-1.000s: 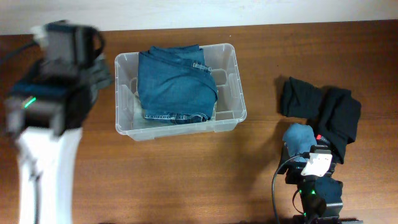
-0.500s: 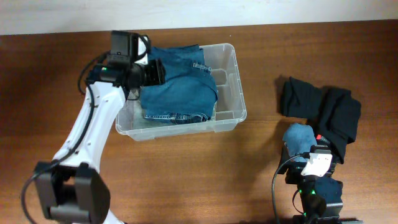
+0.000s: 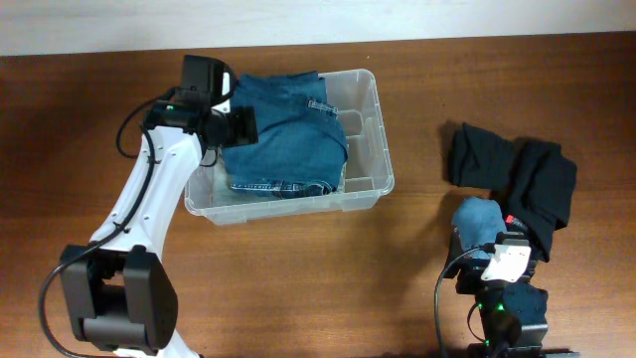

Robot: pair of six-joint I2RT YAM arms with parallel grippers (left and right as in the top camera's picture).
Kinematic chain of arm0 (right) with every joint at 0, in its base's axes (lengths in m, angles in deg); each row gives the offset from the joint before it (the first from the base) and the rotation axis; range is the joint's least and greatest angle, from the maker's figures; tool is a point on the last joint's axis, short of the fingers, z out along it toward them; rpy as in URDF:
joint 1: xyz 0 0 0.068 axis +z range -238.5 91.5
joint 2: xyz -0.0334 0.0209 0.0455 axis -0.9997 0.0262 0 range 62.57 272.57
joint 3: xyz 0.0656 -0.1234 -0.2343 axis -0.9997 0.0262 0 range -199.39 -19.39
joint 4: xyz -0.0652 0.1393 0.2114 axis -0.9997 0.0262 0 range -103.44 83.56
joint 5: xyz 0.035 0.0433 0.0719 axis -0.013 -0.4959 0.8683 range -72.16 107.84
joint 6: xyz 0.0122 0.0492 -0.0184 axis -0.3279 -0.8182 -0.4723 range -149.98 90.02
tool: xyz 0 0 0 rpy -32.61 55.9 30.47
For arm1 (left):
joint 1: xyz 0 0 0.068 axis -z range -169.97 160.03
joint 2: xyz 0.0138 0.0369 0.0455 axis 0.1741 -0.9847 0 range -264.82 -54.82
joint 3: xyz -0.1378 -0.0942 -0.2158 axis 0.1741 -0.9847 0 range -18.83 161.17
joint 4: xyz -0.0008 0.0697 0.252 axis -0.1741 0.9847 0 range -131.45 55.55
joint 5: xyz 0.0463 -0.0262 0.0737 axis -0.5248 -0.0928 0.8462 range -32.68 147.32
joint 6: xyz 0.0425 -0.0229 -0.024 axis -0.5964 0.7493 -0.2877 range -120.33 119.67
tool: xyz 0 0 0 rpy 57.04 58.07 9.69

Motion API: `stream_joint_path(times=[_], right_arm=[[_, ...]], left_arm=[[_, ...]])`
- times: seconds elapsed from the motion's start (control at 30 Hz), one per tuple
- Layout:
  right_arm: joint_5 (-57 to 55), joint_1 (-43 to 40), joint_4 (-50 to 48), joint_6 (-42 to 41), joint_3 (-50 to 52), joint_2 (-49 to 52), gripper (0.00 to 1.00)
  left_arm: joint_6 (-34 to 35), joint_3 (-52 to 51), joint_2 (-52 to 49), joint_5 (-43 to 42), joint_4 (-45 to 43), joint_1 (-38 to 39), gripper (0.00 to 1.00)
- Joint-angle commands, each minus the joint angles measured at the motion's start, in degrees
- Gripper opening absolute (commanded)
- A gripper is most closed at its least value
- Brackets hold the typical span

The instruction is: Pack container

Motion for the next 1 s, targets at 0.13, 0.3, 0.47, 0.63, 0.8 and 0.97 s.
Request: stream_joint_path(times=[0.13, 0.3, 0.47, 0.63, 0.8, 0.97], right_arm=[[-0.5, -0.4, 0.1, -0.2, 0.4, -0.4, 0.98], [-0.5, -0.4, 0.2, -0.2, 0.4, -0.4, 0.98], [-0.5, -0.4, 0.1, -0.2, 0.4, -0.4, 0.98], [-0.5, -0.4, 0.1, -0.2, 0.4, -0.4, 0.98], [-0.5, -0.4, 0.1, -0.2, 0.4, -0.4, 0.98], [-0.5, -0.4, 0.1, -0.2, 0.4, -0.4, 0.98]], left_arm=[[-11.7, -0.2, -1.2, -14.3, -8.3, 2.5, 0.75], [-13.8, -0.2, -3.1, -6.1, -14.4, 5.6, 0.78], [-13.8, -0.2, -11.3, -5.9, -14.2, 6.5, 0.80], [-14.5, -0.2, -18.7, -7.8, -7.7, 6.5, 0.76], [-16.6, -0.1, -19.4, -7.8, -3.5, 6.4, 0.68], [-16.3, 4.2, -13.2, -7.8, 1.7, 6.4, 0.67]])
